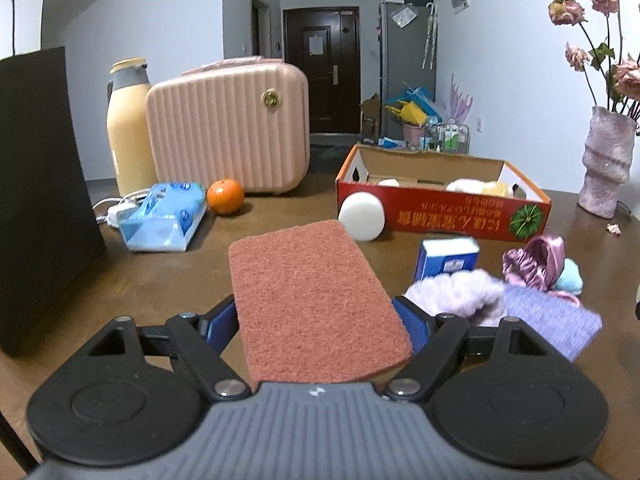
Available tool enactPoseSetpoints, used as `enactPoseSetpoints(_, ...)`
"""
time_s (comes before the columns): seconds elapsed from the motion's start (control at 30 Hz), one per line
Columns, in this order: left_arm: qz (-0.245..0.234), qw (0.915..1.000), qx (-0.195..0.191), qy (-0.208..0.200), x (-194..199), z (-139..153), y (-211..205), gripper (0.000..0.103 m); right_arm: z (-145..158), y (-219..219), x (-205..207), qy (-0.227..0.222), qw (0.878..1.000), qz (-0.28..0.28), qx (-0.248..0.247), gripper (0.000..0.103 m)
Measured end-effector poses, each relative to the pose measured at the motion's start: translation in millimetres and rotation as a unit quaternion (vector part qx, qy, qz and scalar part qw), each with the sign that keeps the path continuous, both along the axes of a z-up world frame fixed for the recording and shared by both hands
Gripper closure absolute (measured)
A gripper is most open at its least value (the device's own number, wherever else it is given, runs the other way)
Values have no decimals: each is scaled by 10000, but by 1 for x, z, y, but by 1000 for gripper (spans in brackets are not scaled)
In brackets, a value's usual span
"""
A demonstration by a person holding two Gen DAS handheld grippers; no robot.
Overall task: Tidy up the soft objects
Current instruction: 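Lift the sponge and bath puff and carry both toward the cardboard box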
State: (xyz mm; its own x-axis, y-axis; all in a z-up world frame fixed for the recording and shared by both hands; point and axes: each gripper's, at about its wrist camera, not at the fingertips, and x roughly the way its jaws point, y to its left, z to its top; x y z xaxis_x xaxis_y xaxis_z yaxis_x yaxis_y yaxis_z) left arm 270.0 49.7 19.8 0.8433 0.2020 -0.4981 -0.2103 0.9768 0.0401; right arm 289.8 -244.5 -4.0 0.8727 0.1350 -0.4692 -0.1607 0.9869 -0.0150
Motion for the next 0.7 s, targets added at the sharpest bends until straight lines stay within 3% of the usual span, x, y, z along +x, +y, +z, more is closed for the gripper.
enactPoseSetpoints(0.7,-387,9976,63,-573,57,40,-20,21,28,26,66,-341,9993,90,124,64)
